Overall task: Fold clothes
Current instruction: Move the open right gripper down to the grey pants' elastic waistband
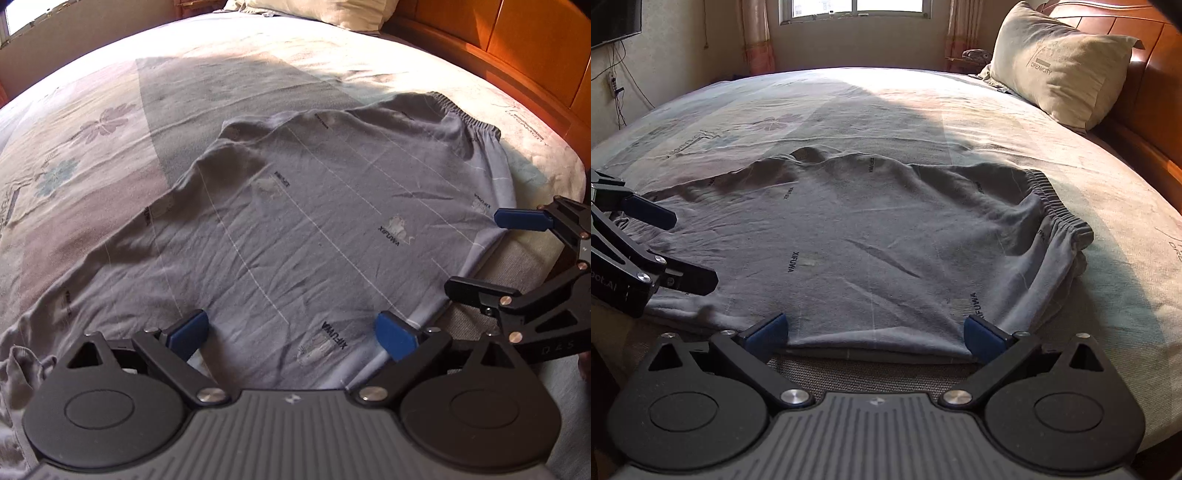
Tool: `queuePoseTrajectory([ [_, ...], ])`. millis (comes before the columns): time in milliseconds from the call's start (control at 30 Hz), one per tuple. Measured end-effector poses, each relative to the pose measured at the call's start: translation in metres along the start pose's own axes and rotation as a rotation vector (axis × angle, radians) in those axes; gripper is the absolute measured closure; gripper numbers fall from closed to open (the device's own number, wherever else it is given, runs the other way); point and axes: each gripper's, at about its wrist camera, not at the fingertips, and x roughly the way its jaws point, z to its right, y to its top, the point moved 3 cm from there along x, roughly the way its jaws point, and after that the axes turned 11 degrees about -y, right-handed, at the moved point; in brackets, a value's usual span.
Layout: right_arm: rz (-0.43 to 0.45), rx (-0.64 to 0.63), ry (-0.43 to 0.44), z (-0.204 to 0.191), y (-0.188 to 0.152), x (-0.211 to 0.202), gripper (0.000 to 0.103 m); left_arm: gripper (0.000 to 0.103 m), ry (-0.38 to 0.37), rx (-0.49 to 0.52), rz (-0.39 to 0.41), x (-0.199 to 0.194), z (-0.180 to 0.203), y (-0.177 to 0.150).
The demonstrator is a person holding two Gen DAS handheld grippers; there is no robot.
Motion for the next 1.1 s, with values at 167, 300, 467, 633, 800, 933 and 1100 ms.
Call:
queuePoseTrajectory([
  [167,0.049,0.064,0.014,0.025,0.011,-0.019,0.0,0.005,-0.009,-0.004,0.004,-0.004,0.002,-0.001],
  [300,0.108,0.118,-0.042,0.05,0.04,-0.006,0.0,0.005,-0.025,-0.018,0.022,-0.013,0.005,0.002],
  [467,-0.056,0.184,-0.109,0.068,0.021,0.035,0.0,0.005,-0.02,0.006,0.051,-0.034,0.011,0.004],
  [633,0.01,0.376,0.032,0.09,0.012,0.003,0.0,0.005,-0.017,0.02,0.067,-0.041,0.014,0.01],
  [800,0.02,0.64,0.151,0.137,0.017,0.007,0.0,0.005,-0.071,0.043,0.099,-0.049,0.028,0.015],
  [933,-0.071,0.802,0.276,0.164,0.015,0.038,0.0,0.005,-0.076,0.055,0.125,-0.059,0.032,0.02],
  [1100,-0.128,0.887,0.351,0.175,0.025,0.056,0.0,0.005,-0.075,0.061,0.13,-0.063,0.032,0.024],
])
